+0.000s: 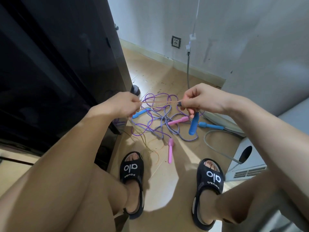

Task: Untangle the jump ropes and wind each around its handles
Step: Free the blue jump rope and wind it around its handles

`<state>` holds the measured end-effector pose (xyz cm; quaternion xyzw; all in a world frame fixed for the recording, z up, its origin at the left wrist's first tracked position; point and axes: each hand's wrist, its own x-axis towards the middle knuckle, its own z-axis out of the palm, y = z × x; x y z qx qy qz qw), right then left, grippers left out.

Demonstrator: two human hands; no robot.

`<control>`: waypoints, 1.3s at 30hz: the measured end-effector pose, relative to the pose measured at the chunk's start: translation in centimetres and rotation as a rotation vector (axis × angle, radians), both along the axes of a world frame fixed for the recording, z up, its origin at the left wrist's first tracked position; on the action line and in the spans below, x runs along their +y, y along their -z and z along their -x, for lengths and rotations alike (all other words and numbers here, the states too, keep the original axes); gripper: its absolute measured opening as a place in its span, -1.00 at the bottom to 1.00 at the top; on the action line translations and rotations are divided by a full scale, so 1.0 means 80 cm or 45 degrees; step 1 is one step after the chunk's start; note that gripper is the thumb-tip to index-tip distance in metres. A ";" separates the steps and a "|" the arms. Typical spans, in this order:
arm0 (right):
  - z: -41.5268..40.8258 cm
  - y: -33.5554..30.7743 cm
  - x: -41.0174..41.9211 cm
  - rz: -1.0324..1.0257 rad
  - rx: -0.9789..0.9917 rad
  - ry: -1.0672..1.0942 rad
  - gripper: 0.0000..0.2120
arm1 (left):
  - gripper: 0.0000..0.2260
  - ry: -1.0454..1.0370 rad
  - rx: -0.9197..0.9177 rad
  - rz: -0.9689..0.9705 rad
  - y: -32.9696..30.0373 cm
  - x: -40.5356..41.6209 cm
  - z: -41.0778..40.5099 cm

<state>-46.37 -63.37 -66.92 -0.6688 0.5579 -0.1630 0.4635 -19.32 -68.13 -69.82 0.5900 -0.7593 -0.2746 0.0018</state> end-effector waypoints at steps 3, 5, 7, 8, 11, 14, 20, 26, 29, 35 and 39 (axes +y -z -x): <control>-0.002 0.002 -0.001 -0.014 -0.036 0.018 -0.69 | -0.78 -0.002 -0.255 -0.019 0.008 0.000 -0.004; -0.005 0.005 -0.004 -0.038 -0.100 0.041 -0.73 | -0.75 0.021 -0.115 -0.008 0.007 0.007 0.007; -0.011 0.008 -0.006 -0.064 -0.168 0.070 -0.72 | -0.67 0.037 0.319 -0.071 0.000 0.018 0.026; -0.014 0.008 -0.007 -0.079 -0.192 0.072 -0.73 | -0.70 0.068 0.501 -0.103 -0.005 0.024 0.036; -0.022 0.005 -0.005 -0.149 -0.281 0.034 -0.78 | -0.84 0.197 0.663 -0.074 -0.015 0.033 0.058; -0.022 0.002 -0.005 -0.190 -0.359 0.032 -0.77 | -0.84 0.201 0.737 -0.081 -0.019 0.035 0.060; -0.018 0.007 -0.005 -0.187 -0.352 0.035 -0.82 | -0.86 0.171 0.631 -0.066 -0.020 0.027 0.048; -0.016 0.010 -0.006 -0.191 -0.369 0.062 -0.79 | -0.84 0.132 0.588 -0.051 -0.011 0.018 0.032; -0.018 0.010 -0.007 -0.193 -0.366 0.073 -0.79 | -0.84 0.119 0.563 -0.018 -0.006 0.013 0.032; -0.034 0.007 -0.010 -0.352 -0.567 0.325 -0.79 | -0.83 -0.018 0.450 0.164 -0.008 0.017 0.046; -0.041 0.001 -0.016 -0.490 -1.013 0.702 -0.77 | -0.66 -0.133 0.583 0.138 -0.016 0.029 0.065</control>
